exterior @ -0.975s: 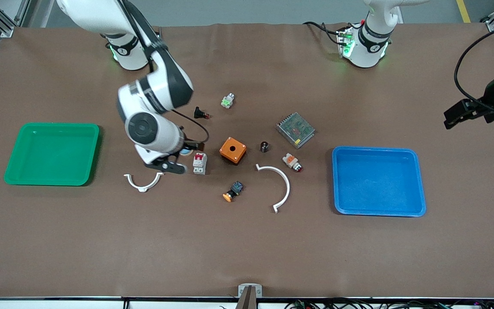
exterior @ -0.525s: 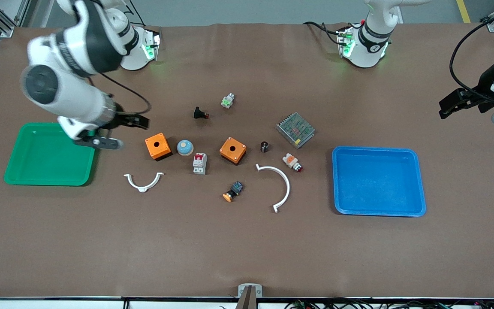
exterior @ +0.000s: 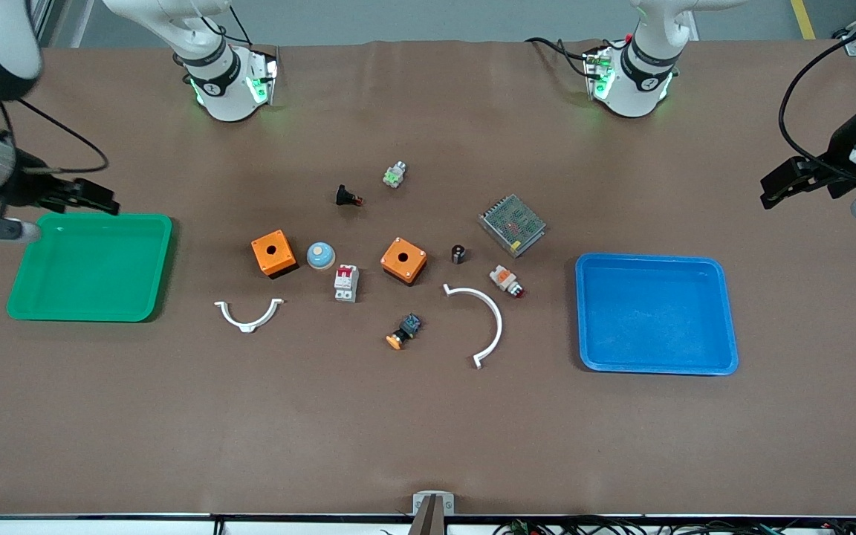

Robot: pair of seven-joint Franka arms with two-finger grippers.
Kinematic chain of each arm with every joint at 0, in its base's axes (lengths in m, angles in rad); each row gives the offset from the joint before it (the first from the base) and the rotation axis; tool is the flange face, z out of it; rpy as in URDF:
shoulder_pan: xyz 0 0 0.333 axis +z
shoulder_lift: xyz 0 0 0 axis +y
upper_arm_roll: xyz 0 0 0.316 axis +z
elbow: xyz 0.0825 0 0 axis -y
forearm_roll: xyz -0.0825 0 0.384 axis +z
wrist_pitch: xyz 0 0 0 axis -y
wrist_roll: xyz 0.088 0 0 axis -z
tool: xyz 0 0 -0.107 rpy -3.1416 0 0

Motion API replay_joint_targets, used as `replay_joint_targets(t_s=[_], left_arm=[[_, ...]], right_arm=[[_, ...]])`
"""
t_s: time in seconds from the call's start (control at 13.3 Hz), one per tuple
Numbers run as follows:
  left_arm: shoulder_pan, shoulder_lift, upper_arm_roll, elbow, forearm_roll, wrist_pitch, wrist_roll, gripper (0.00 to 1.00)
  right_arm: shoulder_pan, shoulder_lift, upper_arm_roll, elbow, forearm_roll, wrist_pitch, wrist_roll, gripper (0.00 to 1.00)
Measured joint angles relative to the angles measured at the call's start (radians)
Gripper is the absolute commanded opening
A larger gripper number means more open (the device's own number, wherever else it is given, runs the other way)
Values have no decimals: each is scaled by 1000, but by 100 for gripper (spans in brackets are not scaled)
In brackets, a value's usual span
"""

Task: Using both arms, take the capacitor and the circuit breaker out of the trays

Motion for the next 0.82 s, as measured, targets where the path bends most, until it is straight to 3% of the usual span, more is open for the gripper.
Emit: replay_joint_targets(t_s=[0.3, 0.82], left_arm=[[0, 11, 0, -5, -1, 17, 0, 100], [-9, 15, -2, 4, -6, 26, 0, 100]], right_arm=[[0, -7, 8, 171, -1, -68, 0, 100], [-9, 13, 8, 213, -5, -64, 0, 100]])
